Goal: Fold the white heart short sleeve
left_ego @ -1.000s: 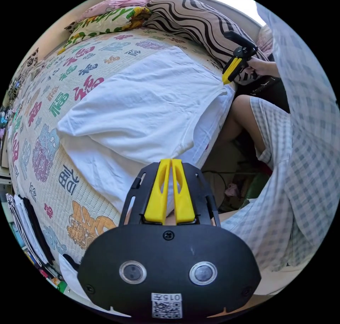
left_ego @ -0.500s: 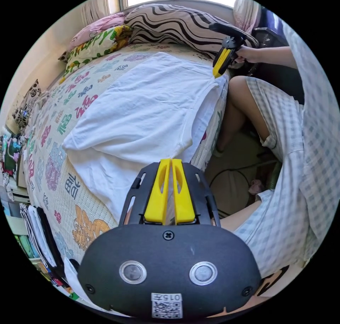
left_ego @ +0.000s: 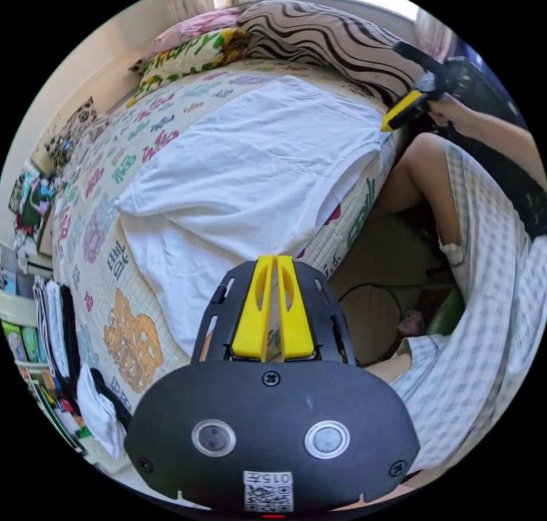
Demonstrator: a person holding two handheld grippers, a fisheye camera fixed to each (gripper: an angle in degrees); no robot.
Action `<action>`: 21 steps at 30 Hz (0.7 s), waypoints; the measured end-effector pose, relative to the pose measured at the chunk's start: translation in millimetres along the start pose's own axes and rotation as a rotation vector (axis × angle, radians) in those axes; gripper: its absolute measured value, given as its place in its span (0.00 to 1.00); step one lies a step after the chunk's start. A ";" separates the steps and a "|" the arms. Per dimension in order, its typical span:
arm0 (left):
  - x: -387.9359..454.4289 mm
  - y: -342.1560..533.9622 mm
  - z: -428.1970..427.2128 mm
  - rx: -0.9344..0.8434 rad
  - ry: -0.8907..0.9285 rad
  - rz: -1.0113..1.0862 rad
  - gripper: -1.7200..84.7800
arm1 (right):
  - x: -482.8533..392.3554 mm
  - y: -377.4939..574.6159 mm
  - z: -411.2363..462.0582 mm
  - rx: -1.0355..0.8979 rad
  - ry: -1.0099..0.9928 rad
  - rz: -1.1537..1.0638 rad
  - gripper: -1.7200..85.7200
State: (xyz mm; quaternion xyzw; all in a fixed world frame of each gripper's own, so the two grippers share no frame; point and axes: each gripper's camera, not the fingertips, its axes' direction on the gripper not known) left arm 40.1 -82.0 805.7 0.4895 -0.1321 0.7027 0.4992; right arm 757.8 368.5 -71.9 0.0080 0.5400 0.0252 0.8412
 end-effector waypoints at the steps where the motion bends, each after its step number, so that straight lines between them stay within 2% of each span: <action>1: -4.8 0.2 -2.2 -0.014 0.008 -0.044 0.01 | 4.4 7.4 2.0 0.023 -0.038 0.052 0.01; 4: -19.1 0.8 -11.1 -0.055 0.033 -0.133 0.02 | 12.0 25.6 4.9 0.069 -0.081 0.145 0.01; 8: -43.0 6.3 -31.4 -0.082 0.006 -0.208 0.02 | 12.9 37.6 -2.5 0.118 -0.084 0.139 0.01; 11: -74.7 12.7 -65.2 0.007 0.063 -0.296 0.02 | 7.6 33.9 -8.4 0.130 -0.029 0.058 0.01; 13: -96.6 10.0 -92.9 0.132 0.158 -0.331 0.03 | 4.3 24.2 -6.8 0.158 0.004 0.029 0.01; 16: -111.3 -5.8 -108.1 0.194 0.190 -0.352 0.04 | -0.9 7.4 9.1 0.159 -0.013 -0.026 0.01; 20: -120.5 -26.8 -88.4 0.081 0.162 -0.338 0.05 | -5.7 -11.1 44.3 0.027 0.059 -0.077 0.01; 21: -124.2 -30.2 -74.9 0.001 0.156 -0.328 0.05 | -6.6 -14.0 56.6 -0.030 0.091 -0.112 0.01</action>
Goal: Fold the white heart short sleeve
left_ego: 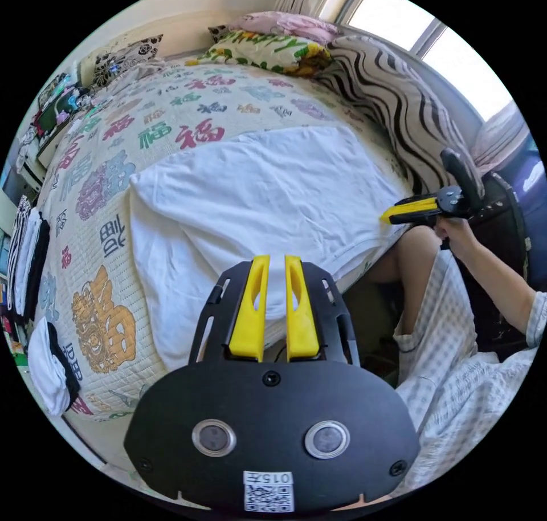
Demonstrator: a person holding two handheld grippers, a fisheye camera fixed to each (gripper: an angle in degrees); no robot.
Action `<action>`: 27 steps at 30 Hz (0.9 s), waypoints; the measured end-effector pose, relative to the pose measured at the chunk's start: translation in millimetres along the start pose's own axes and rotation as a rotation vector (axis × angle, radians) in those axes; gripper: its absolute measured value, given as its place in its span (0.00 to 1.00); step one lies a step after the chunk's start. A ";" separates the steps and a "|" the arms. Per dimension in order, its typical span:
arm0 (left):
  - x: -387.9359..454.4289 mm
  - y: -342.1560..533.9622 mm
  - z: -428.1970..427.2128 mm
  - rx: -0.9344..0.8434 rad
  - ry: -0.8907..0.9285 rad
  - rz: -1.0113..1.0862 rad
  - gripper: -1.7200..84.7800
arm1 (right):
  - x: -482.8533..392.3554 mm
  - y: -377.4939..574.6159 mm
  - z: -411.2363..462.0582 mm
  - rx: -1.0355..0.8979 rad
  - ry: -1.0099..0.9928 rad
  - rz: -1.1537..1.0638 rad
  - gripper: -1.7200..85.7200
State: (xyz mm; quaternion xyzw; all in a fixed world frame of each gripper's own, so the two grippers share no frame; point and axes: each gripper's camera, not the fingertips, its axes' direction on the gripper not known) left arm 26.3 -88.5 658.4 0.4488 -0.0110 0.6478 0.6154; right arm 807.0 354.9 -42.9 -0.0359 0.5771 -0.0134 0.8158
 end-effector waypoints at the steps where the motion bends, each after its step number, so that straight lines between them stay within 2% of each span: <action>1: -6.3 -2.9 13.7 -0.099 -0.023 0.003 0.05 | -0.5 -0.3 6.0 -0.007 0.024 -0.036 0.01; 4: -27.8 -3.0 8.4 -0.131 0.008 0.037 0.05 | 10.7 -1.4 5.9 -0.020 -0.016 -0.102 0.02; 6: -53.1 -8.2 -8.4 -0.125 0.046 0.000 0.05 | 29.8 -1.3 -2.7 0.037 -0.066 -0.086 0.02; 8: -89.8 -12.9 -37.6 -0.026 0.050 -0.092 0.06 | 62.4 -2.3 -15.9 0.136 -0.118 -0.001 0.02; 10: -155.6 -18.4 -79.1 0.146 0.093 -0.270 0.07 | 120.7 -6.7 -29.1 0.262 -0.176 0.223 0.03; 13: -242.6 -24.3 -106.5 0.284 0.196 -0.494 0.10 | 185.3 -21.1 -29.3 0.324 -0.330 0.362 0.05; 15: -283.7 -28.3 -108.6 0.312 0.230 -0.589 0.11 | 213.1 -30.6 -26.4 0.357 -0.379 0.432 0.07; 19: -342.1 -43.9 -96.9 0.304 0.402 -0.655 0.14 | 251.0 -51.3 -15.4 0.389 -0.480 0.505 0.10; 21: -352.0 -52.4 -92.4 0.266 0.427 -0.640 0.14 | 259.2 -59.9 -7.2 0.351 -0.511 0.512 0.11; 24: -360.9 -64.7 -90.2 0.217 0.455 -0.598 0.11 | 270.3 -70.0 3.3 0.294 -0.521 0.532 0.10; 27: -380.1 -62.6 -95.0 0.215 0.472 -0.645 0.06 | 284.0 -75.0 7.7 0.286 -0.594 0.564 0.08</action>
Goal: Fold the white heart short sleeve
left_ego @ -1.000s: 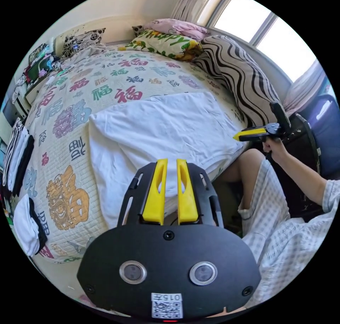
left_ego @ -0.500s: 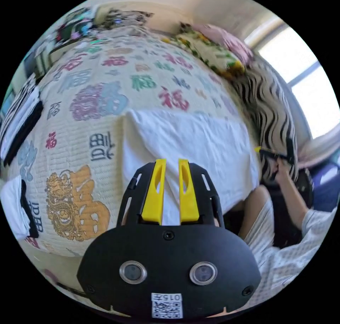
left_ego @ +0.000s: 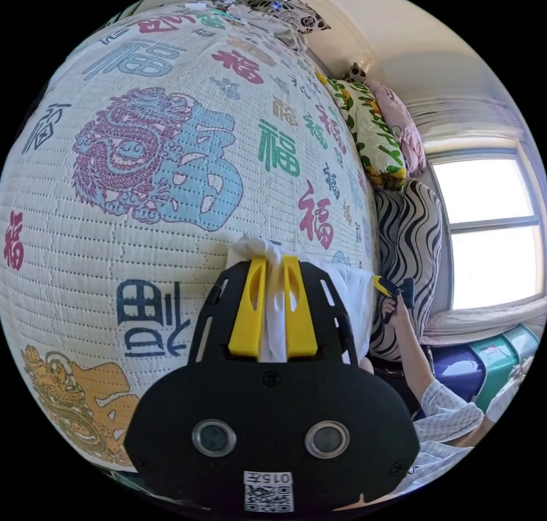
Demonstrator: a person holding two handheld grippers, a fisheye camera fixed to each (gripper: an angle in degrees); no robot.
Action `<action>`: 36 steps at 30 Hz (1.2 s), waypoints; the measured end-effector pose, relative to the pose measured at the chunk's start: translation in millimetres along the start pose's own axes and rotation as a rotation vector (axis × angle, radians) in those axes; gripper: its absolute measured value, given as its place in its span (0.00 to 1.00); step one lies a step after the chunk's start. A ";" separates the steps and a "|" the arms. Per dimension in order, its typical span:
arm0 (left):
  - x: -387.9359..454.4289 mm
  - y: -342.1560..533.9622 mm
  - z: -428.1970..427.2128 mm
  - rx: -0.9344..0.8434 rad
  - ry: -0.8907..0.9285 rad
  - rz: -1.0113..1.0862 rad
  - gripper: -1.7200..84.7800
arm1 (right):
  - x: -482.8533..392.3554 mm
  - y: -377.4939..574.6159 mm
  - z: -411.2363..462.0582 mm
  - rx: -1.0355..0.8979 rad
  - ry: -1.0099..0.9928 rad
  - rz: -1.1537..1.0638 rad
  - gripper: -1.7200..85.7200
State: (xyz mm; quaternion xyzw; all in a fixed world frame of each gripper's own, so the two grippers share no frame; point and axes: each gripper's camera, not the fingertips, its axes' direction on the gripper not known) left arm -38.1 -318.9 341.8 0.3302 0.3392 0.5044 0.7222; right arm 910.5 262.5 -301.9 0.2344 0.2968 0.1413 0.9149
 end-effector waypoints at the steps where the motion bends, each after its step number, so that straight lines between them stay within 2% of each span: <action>1: -6.8 -3.0 -7.0 0.008 0.024 -0.016 0.05 | 3.3 -3.6 -1.0 -0.007 -0.021 0.013 0.06; 5: -21.2 -6.4 -32.0 0.031 0.063 -0.033 0.03 | 9.0 -9.7 -9.8 -0.003 -0.033 0.030 0.03; 9: -33.4 -6.1 -62.5 0.064 0.045 -0.043 0.03 | 8.6 -13.3 -23.0 0.019 0.021 0.029 0.02; 14: -34.7 -4.4 -72.6 0.073 0.009 -0.012 0.04 | 4.2 -15.8 -24.0 0.034 -0.012 0.062 0.02; 18: -36.2 24.4 -122.4 0.194 -0.036 -0.017 0.10 | -23.0 0.2 -49.4 0.098 0.052 -0.025 0.03; 21: -34.0 71.4 -163.5 0.252 0.002 0.026 0.11 | -51.2 27.4 -62.7 0.056 0.079 -0.159 0.04; 25: -17.9 151.8 -167.3 0.161 0.035 0.072 0.11 | -87.7 82.5 -61.0 -0.018 0.064 -0.269 0.06; 30: -1.2 213.2 -121.5 -0.001 0.006 0.069 0.15 | -120.1 127.5 -27.1 -0.157 0.148 -0.269 0.09; 33: 4.5 231.0 -110.2 0.026 -0.044 0.057 0.15 | -139.6 137.4 -11.5 -0.193 0.227 -0.258 0.10; 36: 8.4 236.0 -109.4 0.014 -0.095 0.083 0.09 | -157.6 133.4 -12.8 -0.189 0.204 -0.213 0.09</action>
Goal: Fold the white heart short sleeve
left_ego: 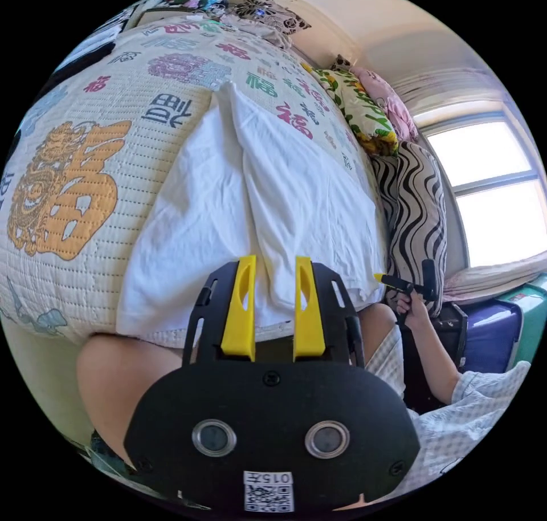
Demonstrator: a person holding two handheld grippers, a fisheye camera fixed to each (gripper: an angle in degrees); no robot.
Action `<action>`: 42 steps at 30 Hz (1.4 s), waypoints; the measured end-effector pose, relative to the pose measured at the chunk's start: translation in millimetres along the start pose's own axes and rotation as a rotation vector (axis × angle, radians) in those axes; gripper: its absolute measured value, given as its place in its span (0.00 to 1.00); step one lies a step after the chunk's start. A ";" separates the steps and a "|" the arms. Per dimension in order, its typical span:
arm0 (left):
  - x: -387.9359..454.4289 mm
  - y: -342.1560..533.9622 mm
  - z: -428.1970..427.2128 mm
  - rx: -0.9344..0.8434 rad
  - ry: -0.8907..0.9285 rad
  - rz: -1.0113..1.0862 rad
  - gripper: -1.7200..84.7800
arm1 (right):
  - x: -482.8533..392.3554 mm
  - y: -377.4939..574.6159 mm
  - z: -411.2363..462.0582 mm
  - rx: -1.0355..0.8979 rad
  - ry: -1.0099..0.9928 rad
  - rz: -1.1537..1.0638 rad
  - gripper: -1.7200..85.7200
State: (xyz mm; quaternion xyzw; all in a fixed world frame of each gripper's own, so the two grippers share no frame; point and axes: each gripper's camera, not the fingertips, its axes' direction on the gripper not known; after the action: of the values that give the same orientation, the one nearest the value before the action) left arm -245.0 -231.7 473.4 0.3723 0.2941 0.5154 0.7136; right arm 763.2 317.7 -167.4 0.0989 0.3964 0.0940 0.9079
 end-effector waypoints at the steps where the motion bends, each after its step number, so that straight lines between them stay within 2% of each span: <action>1: -1.1 1.9 -0.5 -0.018 0.017 0.003 0.04 | -6.0 -4.4 -2.9 -0.015 -0.028 0.007 0.07; 8: -15.4 35.5 -13.5 0.055 0.062 -0.027 0.02 | -45.8 -20.1 -28.5 -0.053 -0.009 0.056 0.03; 10: -24.3 43.6 -14.9 0.079 0.093 -0.049 0.04 | -64.6 -24.4 -39.1 -0.047 0.041 0.085 0.03; 12: -30.2 47.2 -19.4 0.106 0.130 -0.063 0.10 | -84.5 -25.7 -58.0 0.035 0.050 0.091 0.04; 14: -35.5 52.0 -20.1 0.118 0.158 -0.070 0.12 | -114.4 -29.3 -79.0 0.114 0.039 0.046 0.04; 18: -42.8 64.0 -8.0 0.130 0.206 -0.098 0.12 | -233.1 -68.4 -96.6 0.134 0.149 -0.227 0.04; 22: -55.1 71.2 0.5 0.138 0.244 -0.122 0.11 | -374.2 -131.6 -57.3 0.031 0.235 -0.504 0.08; 25: -63.4 74.6 1.6 0.143 0.269 -0.131 0.12 | -462.0 -182.5 -6.6 -0.092 0.261 -0.619 0.09; 28: -64.7 76.9 2.7 0.164 0.275 -0.107 0.12 | -530.1 -230.1 42.6 -0.196 0.284 -0.643 0.09; 33: -73.1 75.6 20.9 0.138 0.274 -0.107 0.11 | -599.0 -287.4 101.9 -0.330 0.367 -0.567 0.11; 36: -80.5 76.8 32.0 0.131 0.293 -0.119 0.10 | -625.7 -304.1 130.6 -0.401 0.525 -0.543 0.10; 42: -84.1 76.2 63.2 0.103 0.290 -0.108 0.04 | -675.0 -310.6 166.9 -0.509 0.772 -0.651 0.03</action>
State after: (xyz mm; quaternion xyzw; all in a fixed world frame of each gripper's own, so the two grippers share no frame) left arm -258.4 -311.8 574.8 0.3139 0.4395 0.5089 0.6703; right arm 464.1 -167.0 338.1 -0.2919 0.6747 -0.0687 0.6744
